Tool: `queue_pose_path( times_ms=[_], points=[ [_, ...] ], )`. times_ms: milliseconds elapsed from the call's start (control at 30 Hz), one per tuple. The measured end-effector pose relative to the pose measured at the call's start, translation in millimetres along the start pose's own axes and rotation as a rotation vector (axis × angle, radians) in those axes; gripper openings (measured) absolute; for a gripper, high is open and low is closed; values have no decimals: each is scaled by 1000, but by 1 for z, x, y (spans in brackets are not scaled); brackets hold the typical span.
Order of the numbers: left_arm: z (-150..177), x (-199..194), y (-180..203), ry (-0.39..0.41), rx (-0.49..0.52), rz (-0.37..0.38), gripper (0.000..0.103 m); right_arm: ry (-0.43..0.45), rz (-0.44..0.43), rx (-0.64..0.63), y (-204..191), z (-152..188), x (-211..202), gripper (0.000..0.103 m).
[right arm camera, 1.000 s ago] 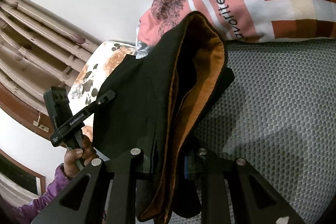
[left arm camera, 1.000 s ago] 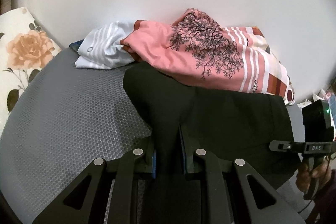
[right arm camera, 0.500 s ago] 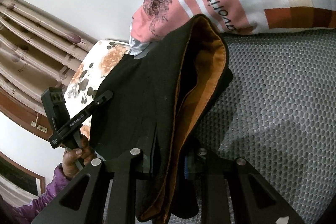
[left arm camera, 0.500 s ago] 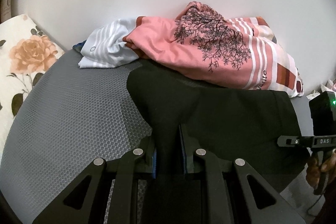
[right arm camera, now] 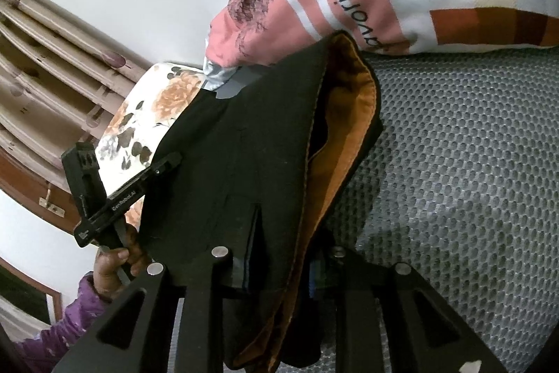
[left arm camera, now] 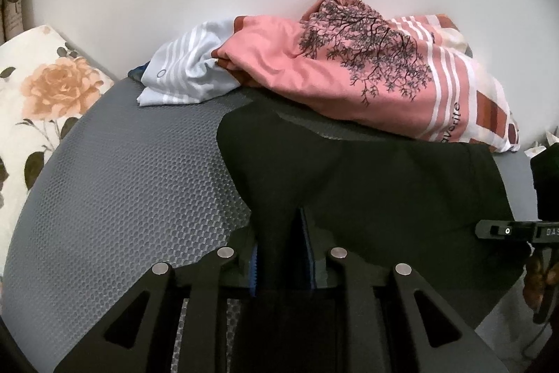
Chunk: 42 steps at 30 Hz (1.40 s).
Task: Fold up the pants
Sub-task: 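Fold the held trouser edge over onto the stack with both tools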
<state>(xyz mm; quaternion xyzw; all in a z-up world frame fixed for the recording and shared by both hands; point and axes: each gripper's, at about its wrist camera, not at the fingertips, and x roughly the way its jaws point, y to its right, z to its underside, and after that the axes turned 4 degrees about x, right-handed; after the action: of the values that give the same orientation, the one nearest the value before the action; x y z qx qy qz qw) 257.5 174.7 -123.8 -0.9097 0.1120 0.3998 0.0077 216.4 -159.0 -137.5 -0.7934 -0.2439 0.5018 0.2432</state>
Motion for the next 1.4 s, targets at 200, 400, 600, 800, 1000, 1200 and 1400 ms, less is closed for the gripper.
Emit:
queue_pose_path(
  times_ms=[200, 400, 600, 800, 1000, 1200, 1400],
  points=[
    [5, 6, -2, -12, -3, -24, 29, 10, 53, -42, -6, 3, 7, 26],
    [10, 11, -2, -13, 5, -66, 37, 37, 112, -74, -12, 8, 14, 34],
    [13, 13, -5, -10, -4, -99, 50, 58, 140, -92, -18, 9, 18, 36],
    [17, 10, -13, 12, -45, -116, 62, 92, 206, -187, -31, 16, 23, 50],
    [19, 8, -7, 27, -17, -157, 63, 92, 267, -292, -50, 26, 36, 80],
    [20, 9, -7, 28, -25, -152, 64, 81, 257, -296, -50, 26, 37, 90],
    [21, 8, -6, 31, -21, -167, 67, 104, 260, -280, -49, 31, 32, 90]
  ],
)
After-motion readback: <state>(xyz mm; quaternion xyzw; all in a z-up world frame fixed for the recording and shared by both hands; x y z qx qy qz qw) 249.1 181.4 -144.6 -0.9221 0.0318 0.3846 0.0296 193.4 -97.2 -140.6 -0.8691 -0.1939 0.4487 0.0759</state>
